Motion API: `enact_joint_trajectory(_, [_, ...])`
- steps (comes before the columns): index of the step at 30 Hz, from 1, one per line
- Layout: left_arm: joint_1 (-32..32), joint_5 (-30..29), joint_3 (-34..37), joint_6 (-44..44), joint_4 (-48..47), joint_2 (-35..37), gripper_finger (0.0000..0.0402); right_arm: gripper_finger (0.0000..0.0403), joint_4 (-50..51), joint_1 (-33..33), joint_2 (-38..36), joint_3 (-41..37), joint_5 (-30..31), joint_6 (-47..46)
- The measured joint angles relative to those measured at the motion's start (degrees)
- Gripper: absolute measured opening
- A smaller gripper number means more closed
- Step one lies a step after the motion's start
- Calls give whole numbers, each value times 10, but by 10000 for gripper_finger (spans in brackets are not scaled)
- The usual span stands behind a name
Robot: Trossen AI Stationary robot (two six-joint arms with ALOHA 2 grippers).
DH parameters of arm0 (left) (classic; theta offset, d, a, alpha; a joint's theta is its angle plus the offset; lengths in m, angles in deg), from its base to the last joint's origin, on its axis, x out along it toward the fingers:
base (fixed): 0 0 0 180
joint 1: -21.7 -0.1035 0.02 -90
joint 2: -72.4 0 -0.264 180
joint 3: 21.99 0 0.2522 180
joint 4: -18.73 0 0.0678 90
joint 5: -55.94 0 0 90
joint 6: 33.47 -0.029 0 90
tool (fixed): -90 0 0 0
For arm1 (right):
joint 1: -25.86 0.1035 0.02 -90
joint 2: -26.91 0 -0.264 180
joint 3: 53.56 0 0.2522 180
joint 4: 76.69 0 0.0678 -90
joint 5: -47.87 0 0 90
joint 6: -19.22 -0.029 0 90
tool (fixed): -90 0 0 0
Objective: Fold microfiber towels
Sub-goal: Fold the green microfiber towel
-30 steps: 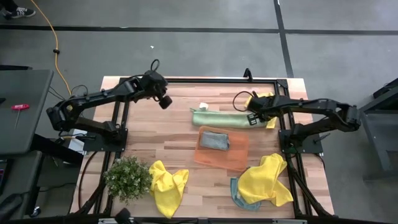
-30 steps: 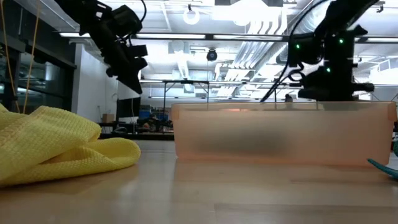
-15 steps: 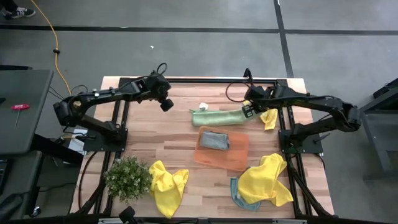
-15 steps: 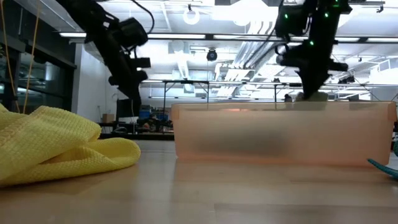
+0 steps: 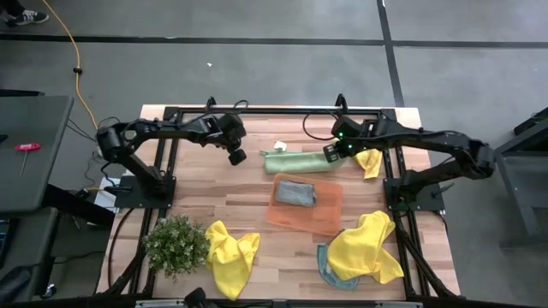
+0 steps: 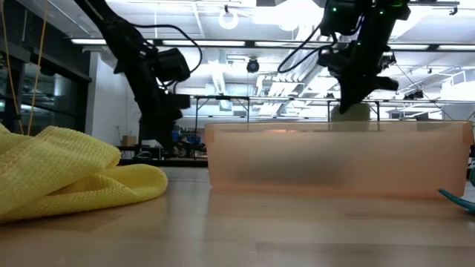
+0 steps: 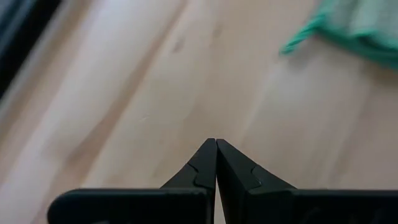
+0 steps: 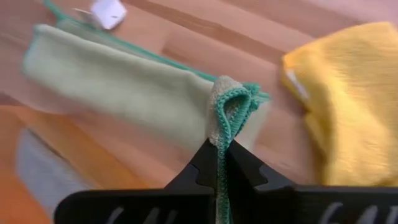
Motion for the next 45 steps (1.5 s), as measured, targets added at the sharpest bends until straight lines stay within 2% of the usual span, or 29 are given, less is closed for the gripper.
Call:
enact_joint_trajectory(9, [49,11,0,3,90,-58,0,0,-137,25,53,-12,-14,-54])
enact_joint_trajectory(17, [75,11,0,26,110,-90,0,0,-233,38,116,-12,-17,-92])
enact_joint_trajectory(25, [75,10,0,26,131,-92,0,0,-320,48,152,-12,-58,-116])
enact_joint_trajectory(39, [73,9,0,26,145,-92,0,0,-549,50,244,-12,-83,-218])
enact_joint_trajectory(45, [73,8,0,26,146,-92,0,0,-611,50,264,-12,-108,-241])
